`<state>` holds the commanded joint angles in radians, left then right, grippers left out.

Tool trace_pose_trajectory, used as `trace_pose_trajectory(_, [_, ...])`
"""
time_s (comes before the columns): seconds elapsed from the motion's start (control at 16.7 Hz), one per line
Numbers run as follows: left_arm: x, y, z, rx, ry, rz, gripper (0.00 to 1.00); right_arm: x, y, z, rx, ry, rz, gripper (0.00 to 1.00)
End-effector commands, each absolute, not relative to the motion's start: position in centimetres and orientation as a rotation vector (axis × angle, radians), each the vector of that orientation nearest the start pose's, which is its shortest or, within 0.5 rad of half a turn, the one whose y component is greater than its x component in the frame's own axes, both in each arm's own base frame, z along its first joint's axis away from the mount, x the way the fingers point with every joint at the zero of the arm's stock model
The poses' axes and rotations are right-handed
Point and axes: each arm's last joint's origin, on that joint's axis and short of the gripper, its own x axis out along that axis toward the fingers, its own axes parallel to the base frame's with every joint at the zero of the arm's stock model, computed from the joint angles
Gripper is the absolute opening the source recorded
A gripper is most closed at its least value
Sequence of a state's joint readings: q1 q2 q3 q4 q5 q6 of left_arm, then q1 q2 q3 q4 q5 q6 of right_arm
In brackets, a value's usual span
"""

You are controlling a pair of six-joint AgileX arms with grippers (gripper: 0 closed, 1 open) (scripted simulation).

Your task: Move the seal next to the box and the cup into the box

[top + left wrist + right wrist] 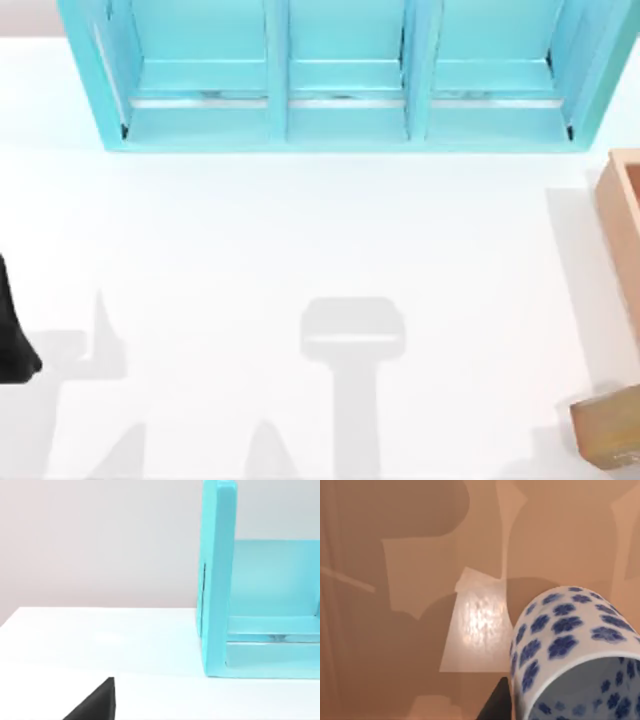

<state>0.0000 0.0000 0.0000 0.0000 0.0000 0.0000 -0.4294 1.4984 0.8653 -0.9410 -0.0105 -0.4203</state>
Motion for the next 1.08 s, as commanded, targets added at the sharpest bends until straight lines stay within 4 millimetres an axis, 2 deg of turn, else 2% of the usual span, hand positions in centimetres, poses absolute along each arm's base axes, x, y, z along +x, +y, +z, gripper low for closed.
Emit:
trace_pose_trajectory(0.18, [10.6,-0.1,16.0,0.0,0.0,0.0,1.0,21.8,-9.9,16.7,0.017,1.569,0.0,0.98])
trace_pose_trajectory(0.24, [10.6,-0.1,16.0,0.0,0.0,0.0,1.0,21.8,-9.9,16.7,0.017,1.569,0.0,1.0])
trace_pose_trajectory(0.78, [10.6,-0.1,16.0,0.0,0.0,0.0,1.0,21.8,-9.9,16.8,0.018,1.569,-0.001,1.0])
trace_pose_trajectory(0.9, [10.6,-0.1,16.0,0.0,0.0,0.0,1.0,21.9,-10.0,17.4,0.031,1.568,-0.011,1.0])
trace_pose_trajectory(1.08, [10.6,-0.1,16.0,0.0,0.0,0.0,1.0,21.9,-10.3,19.3,0.052,1.568,-0.045,1.0])
